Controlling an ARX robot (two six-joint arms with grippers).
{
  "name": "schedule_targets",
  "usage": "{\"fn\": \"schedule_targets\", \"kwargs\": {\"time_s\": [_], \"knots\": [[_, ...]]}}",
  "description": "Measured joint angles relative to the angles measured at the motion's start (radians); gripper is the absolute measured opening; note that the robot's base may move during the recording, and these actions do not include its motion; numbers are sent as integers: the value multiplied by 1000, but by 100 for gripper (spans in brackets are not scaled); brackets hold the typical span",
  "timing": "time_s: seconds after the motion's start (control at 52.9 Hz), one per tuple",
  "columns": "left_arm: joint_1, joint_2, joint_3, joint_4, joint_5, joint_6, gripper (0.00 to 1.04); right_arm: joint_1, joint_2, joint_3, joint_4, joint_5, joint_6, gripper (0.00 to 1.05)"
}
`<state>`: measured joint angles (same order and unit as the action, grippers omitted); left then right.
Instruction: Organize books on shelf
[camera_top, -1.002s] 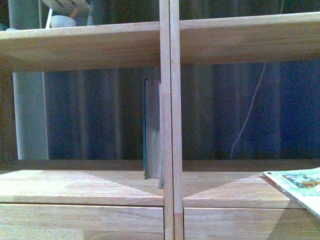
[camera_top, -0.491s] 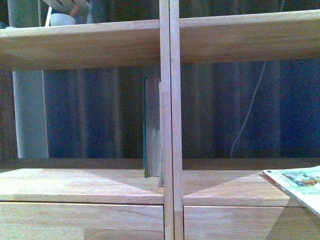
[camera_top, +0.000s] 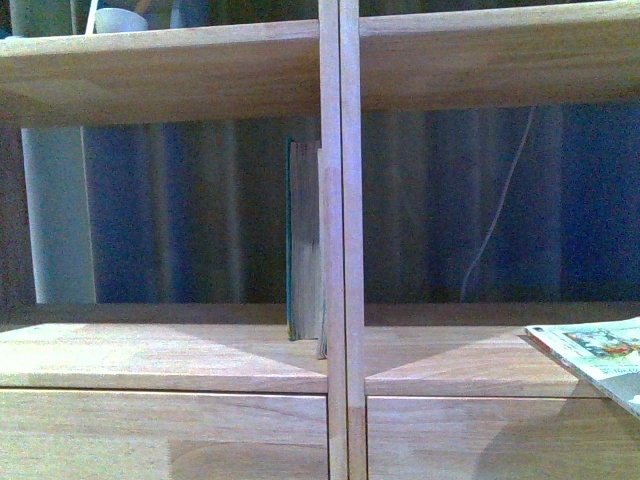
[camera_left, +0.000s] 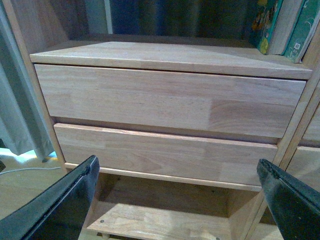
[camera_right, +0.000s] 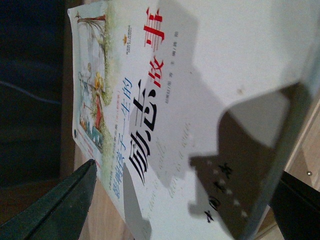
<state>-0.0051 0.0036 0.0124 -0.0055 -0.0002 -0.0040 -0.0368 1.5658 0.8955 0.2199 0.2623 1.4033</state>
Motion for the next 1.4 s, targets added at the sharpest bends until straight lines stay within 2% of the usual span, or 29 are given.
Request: {"fn": "schedule_targets", "kwargs": {"time_s": [0.284, 0.51, 0.586, 0.699, 0.926, 1.002, 1.399], "knots": [[0, 0, 0, 0, 0, 0, 97, -55, 43, 49, -10, -1, 6, 98], [0, 0, 0, 0, 0, 0, 97, -62, 64, 77, -11, -4, 10, 97], [0, 0, 0, 0, 0, 0, 97, -63, 66, 79, -11, -2, 13, 83], [0, 0, 0, 0, 0, 0, 97, -65, 66, 79, -10, 0, 15, 68], [0, 0, 0, 0, 0, 0, 97, -66, 61, 75, 11, 3, 19, 19], [0, 0, 0, 0, 0, 0, 97, -66, 46, 72, 20, 2, 19, 9], [0, 0, 0, 0, 0, 0, 97, -94, -73, -10, 44, -6, 8, 7]]}}
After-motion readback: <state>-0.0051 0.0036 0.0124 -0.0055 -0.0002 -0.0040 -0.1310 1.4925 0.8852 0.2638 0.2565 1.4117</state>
